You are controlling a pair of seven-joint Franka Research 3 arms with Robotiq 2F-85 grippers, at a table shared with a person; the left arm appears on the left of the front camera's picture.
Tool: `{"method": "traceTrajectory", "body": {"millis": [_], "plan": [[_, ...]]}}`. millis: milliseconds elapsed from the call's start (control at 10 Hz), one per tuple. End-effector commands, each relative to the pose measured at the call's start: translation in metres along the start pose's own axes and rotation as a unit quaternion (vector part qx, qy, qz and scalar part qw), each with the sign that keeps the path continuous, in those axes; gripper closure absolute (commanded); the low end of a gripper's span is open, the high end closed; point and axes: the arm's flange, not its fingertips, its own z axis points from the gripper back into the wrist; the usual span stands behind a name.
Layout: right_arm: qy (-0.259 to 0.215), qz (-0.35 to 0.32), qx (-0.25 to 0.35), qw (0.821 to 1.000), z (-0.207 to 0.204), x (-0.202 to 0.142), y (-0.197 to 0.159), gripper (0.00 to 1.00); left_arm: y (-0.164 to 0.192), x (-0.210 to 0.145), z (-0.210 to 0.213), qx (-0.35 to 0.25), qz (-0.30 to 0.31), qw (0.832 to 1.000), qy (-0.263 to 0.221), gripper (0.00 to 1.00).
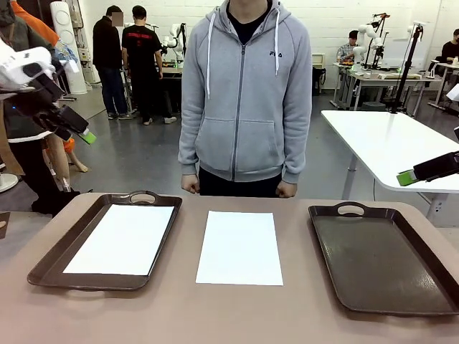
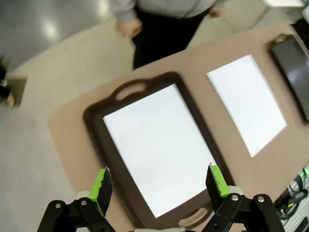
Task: Sort the A4 documents.
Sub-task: Receive the A4 Paper.
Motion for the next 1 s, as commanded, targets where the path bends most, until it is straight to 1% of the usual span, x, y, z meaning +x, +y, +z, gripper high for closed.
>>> {"method": "traceTrajectory", "body": {"millis": [0,200,300,400,500,600,700,900], "plan": [[-0.003,-0.004,0.011,1.000,-0.002,-0.001,-0.001,0.00,0.005,-0.035,-0.009,-0.094,-0.052,0.994,-0.038,0.00],[-0.003,-0.004,0.011,1.000,-0.002,-0.001,-0.001,0.00,-0.006,-0.057,0.014,-0.074,-0.052,0.993,-0.071,0.00],[-0.003,-0.004,0.011,1.000,-0.002,-0.001,-0.001,0.00,-0.009,-0.067,0.028,-0.067,-0.058,0.991,-0.101,0.00],[-0.003,-0.004,0.011,1.000,-0.002,-0.001,-0.001,0.00,-0.011,-0.072,0.038,-0.050,-0.065,0.989,-0.127,0.00],[-0.003,-0.004,0.011,1.000,-0.002,-0.001,-0.001,0.00,-0.013,-0.075,0.044,-0.042,-0.070,0.987,-0.136,0.00],[-0.003,-0.004,0.011,1.000,-0.002,-0.001,-0.001,0.00,-0.017,-0.075,0.052,-0.058,-0.079,0.984,-0.150,0.00],[-0.003,-0.004,0.011,1.000,-0.002,-0.001,-0.001,0.00,-0.017,-0.072,0.054,-0.074,-0.083,0.983,-0.147,0.00],[-0.003,-0.004,0.011,1.000,-0.002,-0.001,-0.001,0.00,-0.015,-0.067,0.050,-0.081,-0.073,0.985,-0.137,0.00]]}}
